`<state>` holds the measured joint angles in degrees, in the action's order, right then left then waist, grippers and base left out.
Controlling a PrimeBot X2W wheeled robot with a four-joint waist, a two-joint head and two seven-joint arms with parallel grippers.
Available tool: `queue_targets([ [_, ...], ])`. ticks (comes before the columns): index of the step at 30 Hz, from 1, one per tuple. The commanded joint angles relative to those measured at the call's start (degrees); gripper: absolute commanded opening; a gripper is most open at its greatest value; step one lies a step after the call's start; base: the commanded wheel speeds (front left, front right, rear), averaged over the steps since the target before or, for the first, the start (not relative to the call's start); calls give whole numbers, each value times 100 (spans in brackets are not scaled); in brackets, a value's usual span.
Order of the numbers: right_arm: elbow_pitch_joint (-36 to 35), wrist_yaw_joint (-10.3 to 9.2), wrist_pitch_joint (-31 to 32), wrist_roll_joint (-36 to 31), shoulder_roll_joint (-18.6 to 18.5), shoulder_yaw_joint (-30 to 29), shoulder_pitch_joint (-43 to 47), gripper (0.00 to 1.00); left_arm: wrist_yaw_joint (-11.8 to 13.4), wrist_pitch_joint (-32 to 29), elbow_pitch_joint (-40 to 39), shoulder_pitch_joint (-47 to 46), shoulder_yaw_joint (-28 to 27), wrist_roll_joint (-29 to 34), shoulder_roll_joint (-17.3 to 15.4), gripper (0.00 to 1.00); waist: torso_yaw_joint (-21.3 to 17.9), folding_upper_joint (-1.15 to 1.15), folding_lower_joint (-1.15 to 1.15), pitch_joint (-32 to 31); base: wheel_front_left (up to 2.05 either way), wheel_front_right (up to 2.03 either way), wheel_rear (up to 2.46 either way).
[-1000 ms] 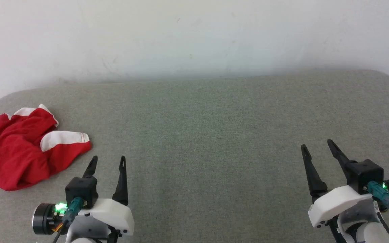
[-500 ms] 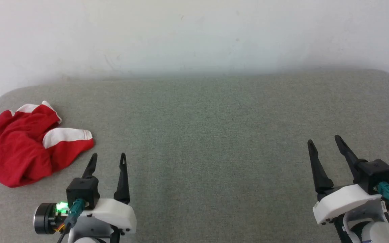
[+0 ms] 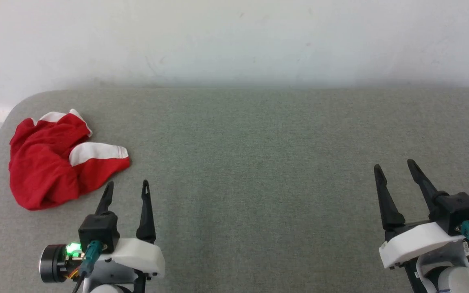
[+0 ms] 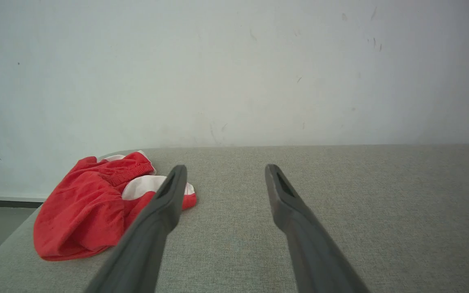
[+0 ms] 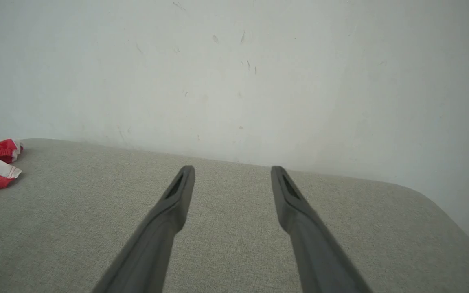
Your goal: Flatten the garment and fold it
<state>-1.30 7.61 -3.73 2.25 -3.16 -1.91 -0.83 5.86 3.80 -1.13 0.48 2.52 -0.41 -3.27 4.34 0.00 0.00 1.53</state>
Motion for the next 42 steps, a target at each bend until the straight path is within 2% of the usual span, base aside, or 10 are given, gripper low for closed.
queue_targets([
  [1, -45, -3, -59, 48, 8, -30, 49, 100, 59, 51, -35, -111, 28, -20, -14, 100, 64, 0, 0, 19, 0, 0, 0],
  [42, -286, -7, -549, 8, 17, -174, 72, 100, 668, 542, -105, -311, -77, -194, 26, 100, 1587, 0, 0, 403, 0, 0, 0],
])
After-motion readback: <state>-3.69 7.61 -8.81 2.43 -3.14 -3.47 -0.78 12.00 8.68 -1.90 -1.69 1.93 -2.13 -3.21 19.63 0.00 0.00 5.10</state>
